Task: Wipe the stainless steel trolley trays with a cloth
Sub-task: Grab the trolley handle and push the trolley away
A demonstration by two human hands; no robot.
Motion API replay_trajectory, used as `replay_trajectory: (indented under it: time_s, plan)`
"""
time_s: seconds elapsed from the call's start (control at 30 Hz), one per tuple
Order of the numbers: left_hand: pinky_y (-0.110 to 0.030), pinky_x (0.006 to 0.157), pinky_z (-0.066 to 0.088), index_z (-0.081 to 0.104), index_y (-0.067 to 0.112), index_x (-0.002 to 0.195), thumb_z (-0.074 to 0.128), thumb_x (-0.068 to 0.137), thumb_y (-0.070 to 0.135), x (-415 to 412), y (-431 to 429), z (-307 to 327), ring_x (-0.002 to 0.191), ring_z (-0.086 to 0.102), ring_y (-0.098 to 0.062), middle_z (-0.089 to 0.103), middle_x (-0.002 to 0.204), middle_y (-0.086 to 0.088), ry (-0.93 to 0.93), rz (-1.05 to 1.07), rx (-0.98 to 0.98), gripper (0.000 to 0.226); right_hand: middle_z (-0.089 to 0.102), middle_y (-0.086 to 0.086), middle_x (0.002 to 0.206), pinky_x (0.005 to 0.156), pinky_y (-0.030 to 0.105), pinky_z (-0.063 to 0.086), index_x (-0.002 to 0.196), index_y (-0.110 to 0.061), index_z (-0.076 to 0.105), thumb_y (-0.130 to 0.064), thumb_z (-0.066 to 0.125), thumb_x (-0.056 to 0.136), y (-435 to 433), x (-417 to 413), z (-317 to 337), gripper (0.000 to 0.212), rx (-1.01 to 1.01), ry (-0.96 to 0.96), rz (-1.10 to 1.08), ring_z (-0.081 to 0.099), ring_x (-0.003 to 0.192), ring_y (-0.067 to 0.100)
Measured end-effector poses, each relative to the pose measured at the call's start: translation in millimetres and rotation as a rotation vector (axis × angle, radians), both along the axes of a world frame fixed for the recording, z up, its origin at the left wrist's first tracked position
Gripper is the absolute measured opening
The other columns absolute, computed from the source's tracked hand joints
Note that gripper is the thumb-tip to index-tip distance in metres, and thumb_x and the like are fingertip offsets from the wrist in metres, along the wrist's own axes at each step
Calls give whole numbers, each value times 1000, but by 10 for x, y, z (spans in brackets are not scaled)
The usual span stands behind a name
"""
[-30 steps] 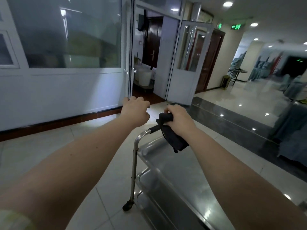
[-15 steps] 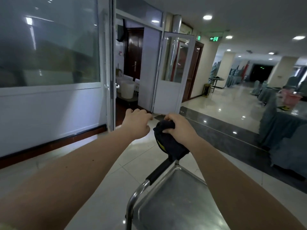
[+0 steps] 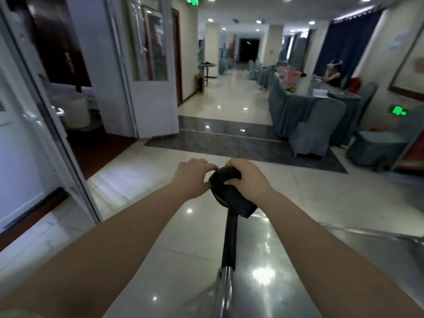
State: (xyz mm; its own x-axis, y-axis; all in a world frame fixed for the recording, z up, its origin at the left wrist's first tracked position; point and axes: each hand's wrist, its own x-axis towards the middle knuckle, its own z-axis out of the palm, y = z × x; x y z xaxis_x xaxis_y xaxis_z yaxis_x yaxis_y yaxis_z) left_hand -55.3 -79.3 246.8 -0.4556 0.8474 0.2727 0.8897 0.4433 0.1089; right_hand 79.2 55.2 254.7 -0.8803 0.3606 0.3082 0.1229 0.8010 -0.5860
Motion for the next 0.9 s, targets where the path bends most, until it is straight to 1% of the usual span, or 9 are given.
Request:
replay_trajectory:
  time_s: [0.1,0.3,0.43,0.5,0.57,0.63,0.73,0.8,0.9]
  plan:
    - [-44,93,46,65,24,121,70,86,30,-88,37,-255,110,55,-21,64,115,3,-281,-183,66,36,64,-19,86,72,5,37,84,-43,57,-10,73,78,-51,106,-196,37,-147,42,-62,56,85,-3]
    - [-41,84,50,70,27,92,72,84,27,-50,104,-689,88,61,-13,67,90,8,-614,-230,120,8,66,-23,88,74,7,43,92,-37,61,-5,68,85,10,374,-702,34,-441,44,-172,60,88,-2]
    - [-19,65,45,63,43,88,67,86,31,82,226,-829,76,59,0,62,83,21,-631,-205,103,13,66,-4,115,88,22,49,114,-26,63,1,59,90,65,565,-1045,36,-735,58,-256,62,109,14]
    - [-19,70,42,65,39,94,64,87,33,152,305,-886,81,59,-2,62,85,20,-553,-202,107,9,63,-6,125,92,27,50,125,-29,60,1,56,91,86,627,-1160,45,-974,107,-248,61,113,11]
    - [-22,77,45,68,33,98,64,86,32,220,387,-929,86,60,-5,65,90,17,-523,-196,130,12,59,-10,130,93,27,49,130,-32,57,-16,63,91,81,642,-1244,43,-1161,142,-234,60,114,4]
    - [-25,82,49,69,32,99,64,85,30,270,452,-980,89,62,-6,67,94,15,-560,-194,135,14,55,-14,126,75,13,50,132,-34,53,-32,73,82,52,595,-1357,54,-1062,74,-305,62,103,0]
    - [-29,82,51,68,33,98,63,86,26,325,485,-1073,89,62,-7,67,94,14,-609,-159,148,14,53,-6,109,52,8,44,124,-29,46,-20,77,79,45,541,-1585,56,-766,-84,-449,60,79,0]
    - [-28,81,51,66,37,93,64,86,25,329,459,-1117,88,60,-3,66,90,17,-627,-126,165,14,57,1,95,48,16,44,106,-27,45,-13,72,81,95,579,-1690,40,-683,-117,-473,58,61,6]
    - [-25,79,49,66,40,88,66,86,26,284,366,-1127,88,59,1,65,88,20,-652,-49,168,14,58,-5,78,50,19,39,82,-29,47,-11,64,81,267,652,-1646,25,-458,-181,-444,54,63,13]
